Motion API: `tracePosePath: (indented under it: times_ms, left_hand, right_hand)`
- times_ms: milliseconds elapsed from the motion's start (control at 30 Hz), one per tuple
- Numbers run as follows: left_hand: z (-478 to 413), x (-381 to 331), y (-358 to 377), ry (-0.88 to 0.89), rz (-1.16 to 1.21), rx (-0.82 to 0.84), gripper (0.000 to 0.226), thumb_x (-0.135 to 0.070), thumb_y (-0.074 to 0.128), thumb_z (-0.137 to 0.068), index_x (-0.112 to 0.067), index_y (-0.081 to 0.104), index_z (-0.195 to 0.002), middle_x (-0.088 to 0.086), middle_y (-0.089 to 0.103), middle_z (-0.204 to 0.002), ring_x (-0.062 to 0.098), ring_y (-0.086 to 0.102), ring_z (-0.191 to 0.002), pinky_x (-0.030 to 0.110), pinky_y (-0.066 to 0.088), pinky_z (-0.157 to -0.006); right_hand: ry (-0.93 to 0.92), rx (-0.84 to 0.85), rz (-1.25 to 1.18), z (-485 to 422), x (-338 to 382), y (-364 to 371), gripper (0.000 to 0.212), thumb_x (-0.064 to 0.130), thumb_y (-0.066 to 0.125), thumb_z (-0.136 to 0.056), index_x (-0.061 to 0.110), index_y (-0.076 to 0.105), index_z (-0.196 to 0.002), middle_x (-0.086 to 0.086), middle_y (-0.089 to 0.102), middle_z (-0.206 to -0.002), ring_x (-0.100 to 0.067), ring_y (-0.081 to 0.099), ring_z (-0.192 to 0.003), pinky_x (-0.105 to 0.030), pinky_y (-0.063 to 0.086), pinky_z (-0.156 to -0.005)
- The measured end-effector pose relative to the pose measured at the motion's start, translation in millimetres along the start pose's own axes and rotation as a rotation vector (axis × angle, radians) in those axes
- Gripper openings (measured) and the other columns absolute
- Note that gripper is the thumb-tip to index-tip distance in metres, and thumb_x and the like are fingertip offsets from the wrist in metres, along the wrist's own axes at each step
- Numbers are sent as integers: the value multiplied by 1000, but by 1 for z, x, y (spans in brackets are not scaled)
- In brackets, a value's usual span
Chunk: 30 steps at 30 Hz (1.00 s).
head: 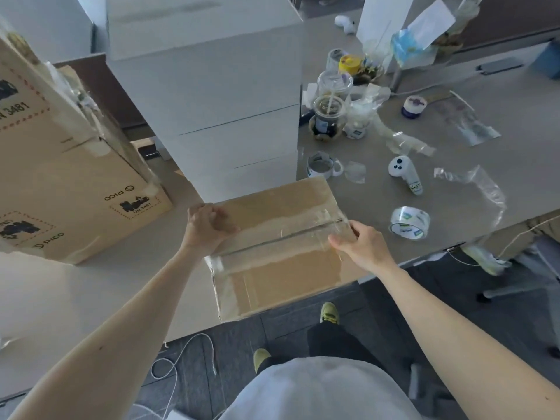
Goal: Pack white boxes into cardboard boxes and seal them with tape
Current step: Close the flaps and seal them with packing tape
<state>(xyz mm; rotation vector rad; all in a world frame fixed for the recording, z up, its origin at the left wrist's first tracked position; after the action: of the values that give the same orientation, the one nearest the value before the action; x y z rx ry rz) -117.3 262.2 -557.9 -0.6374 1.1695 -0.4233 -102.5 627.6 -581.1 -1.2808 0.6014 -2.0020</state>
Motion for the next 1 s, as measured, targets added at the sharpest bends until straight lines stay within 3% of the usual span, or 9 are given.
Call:
tracePosePath:
  times_ms: [100, 167, 300, 367, 467, 633, 700, 800, 1000]
  left_hand:
    - [-4, -24, 17, 27, -231, -32, 49, -41, 83, -71, -25, 61, -111, 5, 21, -153, 20, 15, -148, 33, 23, -107]
    - [-5, -42, 32, 81, -408, -71, 49, -44, 79, -77, -35, 57, -120, 2, 9, -162, 18, -1, -151, 46, 12, -113]
    - [13, -86, 89, 279, -407, 36, 43, -35, 64, -89, -36, 55, -131, -4, 23, -161, 16, 12, -151, 54, 13, -116]
    - [25, -100, 119, 265, -416, 95, 53, -64, 46, -87, -43, 47, -136, -1, 15, -164, 19, 2, -153, 59, 4, -119]
    - [34, -102, 146, 200, -562, 133, 91, -96, 23, -70, -51, 20, -149, -2, -16, -165, 19, -22, -150, 57, -14, -118]
    - [37, -101, 149, 198, -625, 59, 99, -97, 34, -71, -47, 15, -154, -5, -18, -164, 16, -23, -150, 57, -10, -120]
    - [37, -102, 149, 194, -621, 46, 98, -96, 38, -71, -47, 18, -154, -6, -15, -165, 15, -20, -151, 56, -9, -120]
    - [38, -102, 150, 198, -614, 19, 97, -94, 41, -72, -46, 22, -153, -6, -10, -166, 15, -16, -152, 56, -8, -121]
    - [38, -103, 150, 201, -600, -8, 97, -95, 42, -70, -46, 25, -151, -5, -4, -167, 16, -11, -153, 56, -5, -121]
  right_hand:
    - [-34, 10, 46, -11, -7, -15, 99, 90, 53, -60, 20, 60, -129, 0, 68, -122, -22, 63, -113, -44, 53, -93]
    - [-80, 4, 36, -23, -10, -29, 84, 85, 57, -64, 19, 68, -115, 4, 73, -106, -16, 68, -99, -39, 57, -85]
    - [-130, -103, 18, -65, -34, -77, 44, 53, 69, -83, 15, 73, -104, 2, 73, -99, -15, 67, -92, -33, 54, -83]
    - [-136, -157, 92, -94, -54, -102, 38, 45, 70, -85, 12, 72, -104, -3, 73, -104, -21, 65, -97, -34, 51, -86]
    - [-48, -110, 200, -131, -84, -123, 44, 46, 67, -86, 12, 68, -113, -9, 68, -115, -27, 61, -107, -38, 49, -89]
    - [155, 173, 371, -159, -128, -112, 68, 65, 65, -79, 15, 59, -126, -7, 64, -122, -31, 58, -114, -41, 50, -90]
    - [189, 269, 360, -162, -138, -104, 61, 64, 68, -75, 12, 66, -108, -8, 69, -102, -28, 62, -96, -38, 52, -79]
    - [248, 434, 332, -158, -140, -93, 45, 54, 70, -75, 9, 64, -78, -9, 61, -76, -24, 57, -69, -32, 42, -63]
    - [275, 491, 297, -148, -131, -87, 29, 39, 63, -77, 13, 54, -69, -6, 49, -66, -22, 45, -57, -30, 31, -59]
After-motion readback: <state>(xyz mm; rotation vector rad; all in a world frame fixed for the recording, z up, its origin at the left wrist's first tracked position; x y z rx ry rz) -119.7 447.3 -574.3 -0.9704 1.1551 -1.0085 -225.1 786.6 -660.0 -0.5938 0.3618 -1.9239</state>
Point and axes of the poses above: each hand's wrist, its own z-axis away from the middle knuckle, its own y-axis out of the palm, x = y × z, the point moved 6 cm from there along -z, towards the middle knuckle
